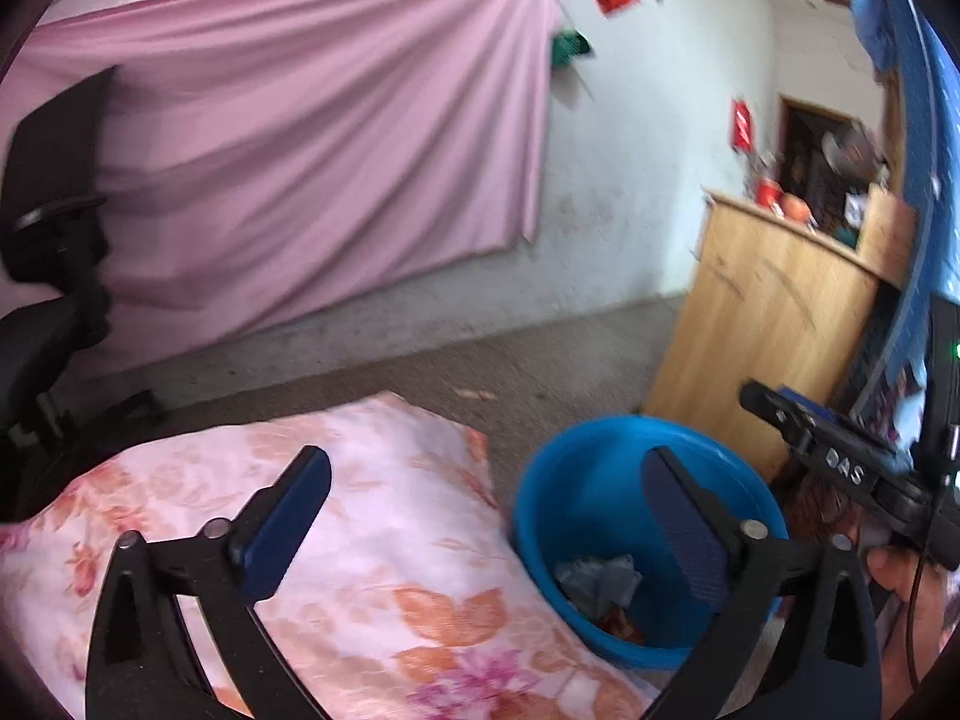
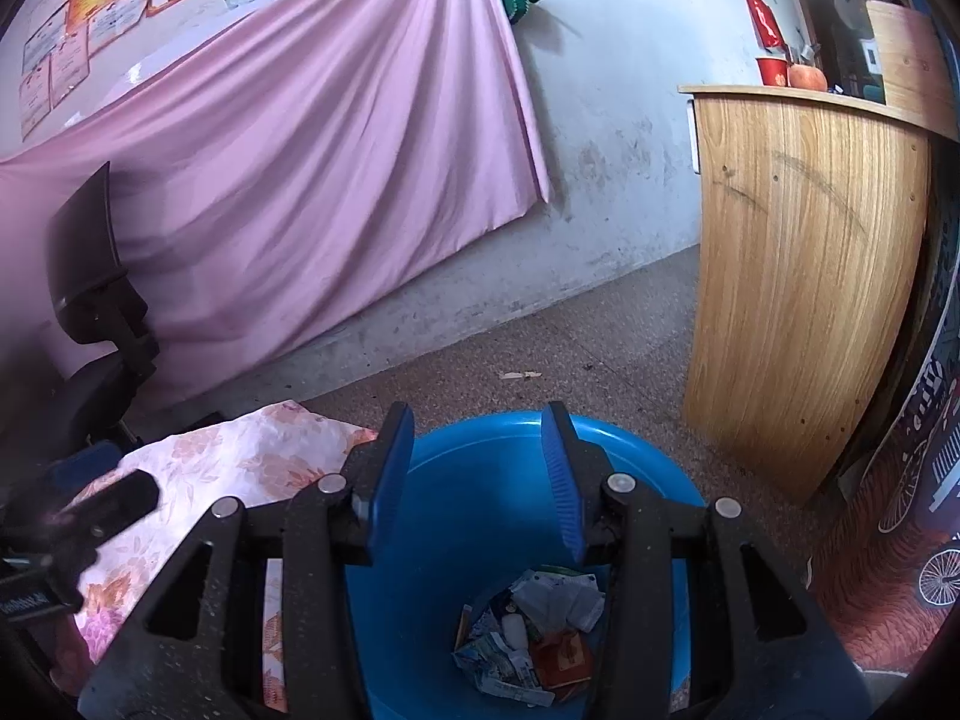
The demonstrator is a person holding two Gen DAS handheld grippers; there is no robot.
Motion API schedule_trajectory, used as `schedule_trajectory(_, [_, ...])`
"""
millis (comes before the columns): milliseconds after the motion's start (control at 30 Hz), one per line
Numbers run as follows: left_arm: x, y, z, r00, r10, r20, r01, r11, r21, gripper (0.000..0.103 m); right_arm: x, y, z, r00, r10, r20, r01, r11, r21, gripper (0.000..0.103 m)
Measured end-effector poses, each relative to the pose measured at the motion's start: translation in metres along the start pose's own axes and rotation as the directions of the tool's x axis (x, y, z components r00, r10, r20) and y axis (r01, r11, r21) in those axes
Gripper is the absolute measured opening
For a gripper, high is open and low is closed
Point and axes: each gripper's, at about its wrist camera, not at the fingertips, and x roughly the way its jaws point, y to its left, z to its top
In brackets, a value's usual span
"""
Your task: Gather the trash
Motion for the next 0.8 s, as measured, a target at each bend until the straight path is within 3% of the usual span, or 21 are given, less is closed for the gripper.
schedule_trajectory(67, [-0.011,0.013,-0.001,1.000,0.017,0.023,-0.016,0.999,-0.035,0.101,-0.003,0.005,0.001,1.000,0.008,0.012,-0.008,1.000,-0.007,0.076])
schedule_trajectory(233, [-0.038,0.035,-0.005,0.996,0.059,0.061,-0.054,0.996,-0.070,0.101,-0.011,0.018,-0.001,0.999,0.019,0.045,-0.018,0.999,-0.027,0.100])
schedule_trajectory(300, [-0.050,0.042,-0.008,0.994,0.075,0.078,-0.069,0.995,-0.078,0.101,-0.017,0.025,-0.002,0.997,0.032,0.067,-0.030,0.999,-0.035,0.103])
schedule_trajectory(800, [-0.131,0.062,-0.039,0.971,0.184,0.152,-0.169,0.980,-0.105,0.101,-0.078,0.071,-0.022,0.972,0.092,0.217,-0.079,0.995,-0.065,0.103])
